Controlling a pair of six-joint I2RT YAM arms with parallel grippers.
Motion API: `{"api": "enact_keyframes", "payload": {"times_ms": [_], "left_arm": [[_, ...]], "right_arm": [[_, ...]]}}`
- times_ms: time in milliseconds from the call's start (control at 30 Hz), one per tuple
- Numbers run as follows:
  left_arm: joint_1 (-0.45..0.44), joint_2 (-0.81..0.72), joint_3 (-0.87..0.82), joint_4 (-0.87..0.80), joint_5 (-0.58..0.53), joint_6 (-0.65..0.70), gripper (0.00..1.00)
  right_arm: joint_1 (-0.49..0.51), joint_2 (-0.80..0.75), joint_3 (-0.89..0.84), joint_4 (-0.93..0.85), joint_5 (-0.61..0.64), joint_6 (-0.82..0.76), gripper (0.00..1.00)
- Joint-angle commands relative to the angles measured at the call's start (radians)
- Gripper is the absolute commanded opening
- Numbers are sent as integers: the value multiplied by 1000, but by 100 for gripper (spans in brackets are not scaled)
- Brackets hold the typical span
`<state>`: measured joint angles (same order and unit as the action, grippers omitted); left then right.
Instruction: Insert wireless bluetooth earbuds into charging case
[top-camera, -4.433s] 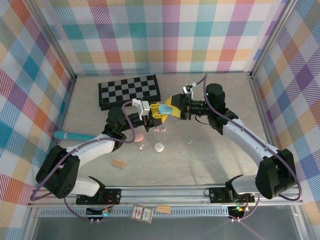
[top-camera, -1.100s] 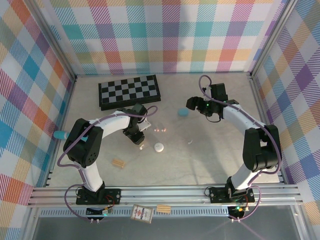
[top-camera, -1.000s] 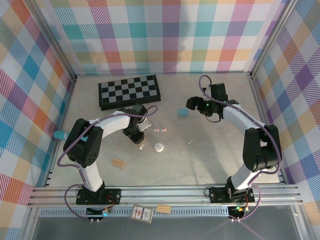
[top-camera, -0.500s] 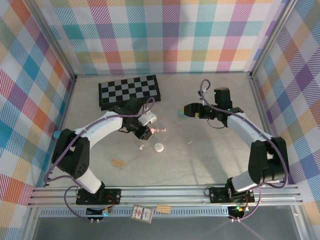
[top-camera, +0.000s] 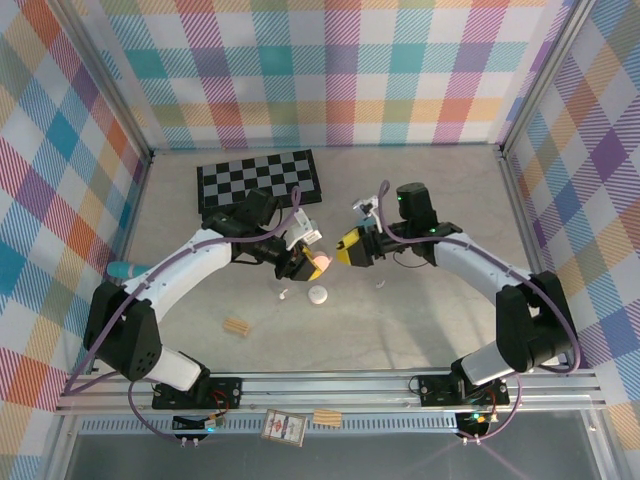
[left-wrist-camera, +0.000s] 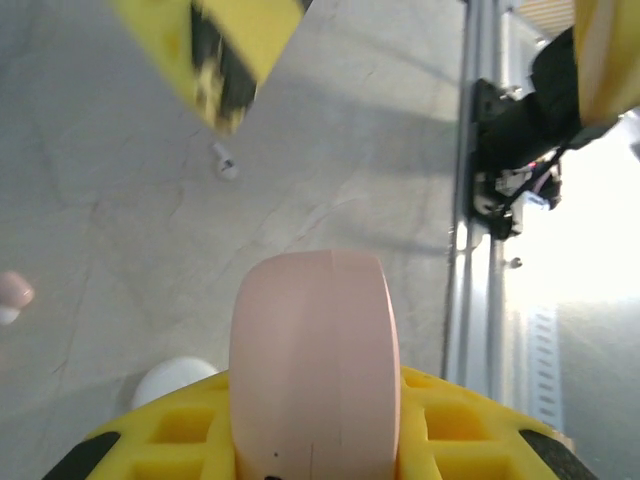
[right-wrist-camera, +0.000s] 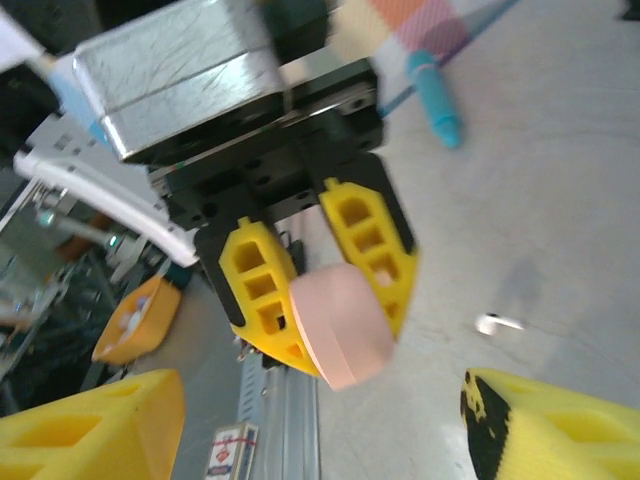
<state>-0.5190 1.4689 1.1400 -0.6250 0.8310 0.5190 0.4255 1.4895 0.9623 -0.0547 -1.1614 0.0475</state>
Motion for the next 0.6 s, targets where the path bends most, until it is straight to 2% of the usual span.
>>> {"api": "enact_keyframes", "payload": {"times_ms": [0, 200, 400, 567], "left_arm": [[-16, -24, 29, -5, 109, 46, 22], [-42, -18, 41, -39, 111, 76, 22], [-45, -52, 17, 27, 115, 47, 22], [-46, -61, 12, 54, 106, 31, 22]], "right_arm": [[29, 24, 50, -69, -105, -122, 69], [65, 59, 83, -86, -105, -132, 60], [76, 64, 97, -147, -106, -194, 51], [88, 70, 101, -174, -106, -216, 49]]}}
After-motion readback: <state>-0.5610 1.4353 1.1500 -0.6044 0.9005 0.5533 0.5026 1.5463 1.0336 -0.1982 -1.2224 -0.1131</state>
